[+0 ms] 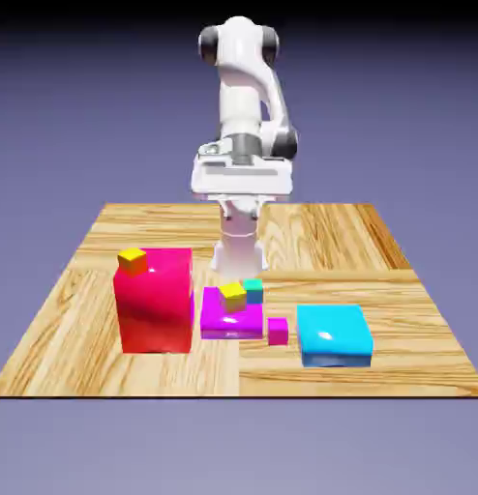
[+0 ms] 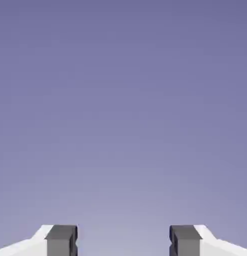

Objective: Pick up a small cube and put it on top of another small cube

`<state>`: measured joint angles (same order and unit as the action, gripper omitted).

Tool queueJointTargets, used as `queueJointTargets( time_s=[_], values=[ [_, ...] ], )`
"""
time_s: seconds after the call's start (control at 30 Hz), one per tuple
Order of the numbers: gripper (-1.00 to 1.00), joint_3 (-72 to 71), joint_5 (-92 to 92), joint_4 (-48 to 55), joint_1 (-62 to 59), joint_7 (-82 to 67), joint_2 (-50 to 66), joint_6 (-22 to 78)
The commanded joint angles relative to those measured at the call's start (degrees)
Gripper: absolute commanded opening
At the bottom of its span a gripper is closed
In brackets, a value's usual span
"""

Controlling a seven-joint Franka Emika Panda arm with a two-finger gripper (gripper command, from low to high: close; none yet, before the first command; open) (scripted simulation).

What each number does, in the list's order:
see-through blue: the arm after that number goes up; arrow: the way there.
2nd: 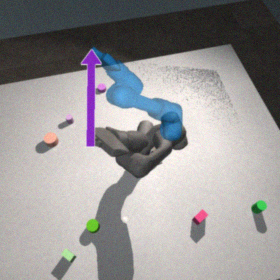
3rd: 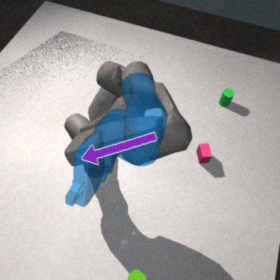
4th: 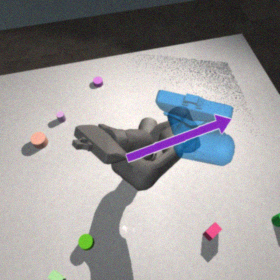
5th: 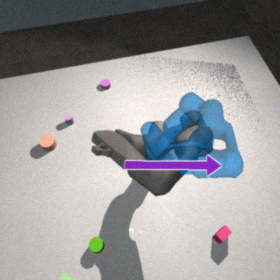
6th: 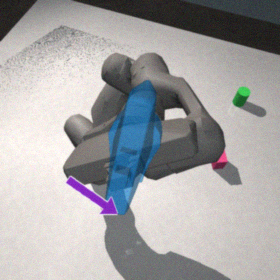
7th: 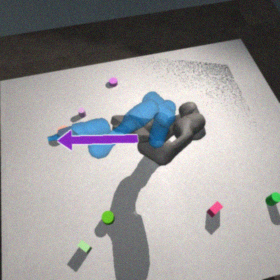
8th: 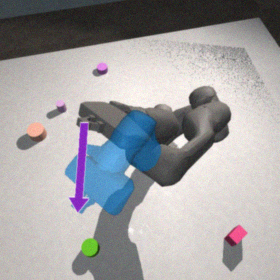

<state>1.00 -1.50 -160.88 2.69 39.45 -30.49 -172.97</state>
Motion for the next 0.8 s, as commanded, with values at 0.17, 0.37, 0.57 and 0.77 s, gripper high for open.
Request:
queueJointTargets(
  time_s=[0.17,0.37,0.57,0.77],
  values=[
    [0.0,4.96,-7.44,0.59,9.97,-14.95,10.77,5.17],
    [0.0,9.92,-14.88,1.19,19.93,-29.9,21.54,10.34],
    [0.0,14.87,-22.31,1.78,29.9,-44.86,32.31,15.5],
    [0.0,16.41,-24.45,3.16,31.0,-44.45,41.54,8.86]
  ],
)
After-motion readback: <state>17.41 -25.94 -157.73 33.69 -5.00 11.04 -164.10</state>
